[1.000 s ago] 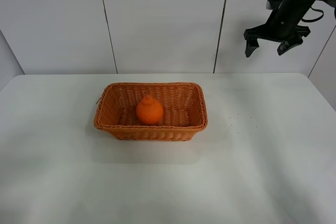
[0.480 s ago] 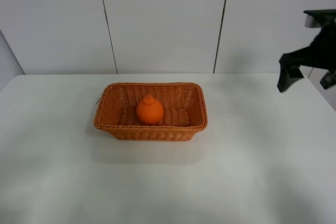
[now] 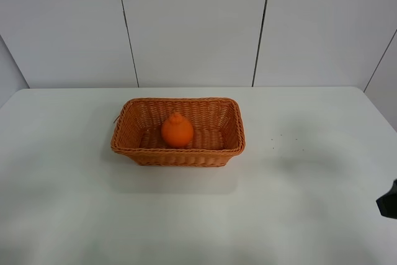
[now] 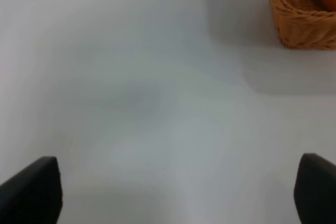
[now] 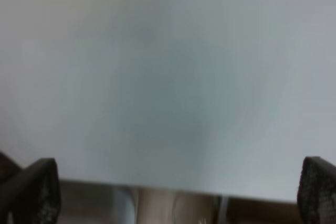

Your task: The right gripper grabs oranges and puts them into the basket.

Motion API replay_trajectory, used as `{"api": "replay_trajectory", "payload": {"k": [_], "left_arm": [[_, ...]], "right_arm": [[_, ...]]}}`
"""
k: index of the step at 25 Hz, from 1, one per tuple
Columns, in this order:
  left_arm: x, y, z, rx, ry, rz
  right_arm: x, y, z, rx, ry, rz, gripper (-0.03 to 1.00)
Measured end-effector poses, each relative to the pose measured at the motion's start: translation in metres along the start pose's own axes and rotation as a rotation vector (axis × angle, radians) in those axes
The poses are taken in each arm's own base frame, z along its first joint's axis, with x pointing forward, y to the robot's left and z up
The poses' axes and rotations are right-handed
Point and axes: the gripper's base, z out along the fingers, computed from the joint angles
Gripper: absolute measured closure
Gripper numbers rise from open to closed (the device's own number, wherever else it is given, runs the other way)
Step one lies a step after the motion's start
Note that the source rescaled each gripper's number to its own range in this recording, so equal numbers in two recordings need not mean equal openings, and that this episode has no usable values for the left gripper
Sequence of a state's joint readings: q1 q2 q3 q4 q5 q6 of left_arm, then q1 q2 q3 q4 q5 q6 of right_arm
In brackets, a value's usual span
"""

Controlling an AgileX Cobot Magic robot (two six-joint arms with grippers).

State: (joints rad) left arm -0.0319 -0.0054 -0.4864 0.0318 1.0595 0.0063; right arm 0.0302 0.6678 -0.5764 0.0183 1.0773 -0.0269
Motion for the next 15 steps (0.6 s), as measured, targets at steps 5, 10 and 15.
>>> {"api": "replay_trajectory", "payload": {"k": [5, 10, 15], "left_arm": [[0.000, 0.000, 0.000, 0.000, 0.000, 0.000], [0.000, 0.000, 0.000, 0.000, 0.000, 0.000], [0.000, 0.000, 0.000, 0.000, 0.000, 0.000]], "right_arm": [[0.041, 0.001, -0.026, 0.006, -0.312, -0.005, -0.03], [0.062, 0.002, -0.044, 0.008, -0.490, -0.004, -0.03], [0.082, 0.002, -0.056, 0.010, -0.638, -0.002, -0.03]]}}
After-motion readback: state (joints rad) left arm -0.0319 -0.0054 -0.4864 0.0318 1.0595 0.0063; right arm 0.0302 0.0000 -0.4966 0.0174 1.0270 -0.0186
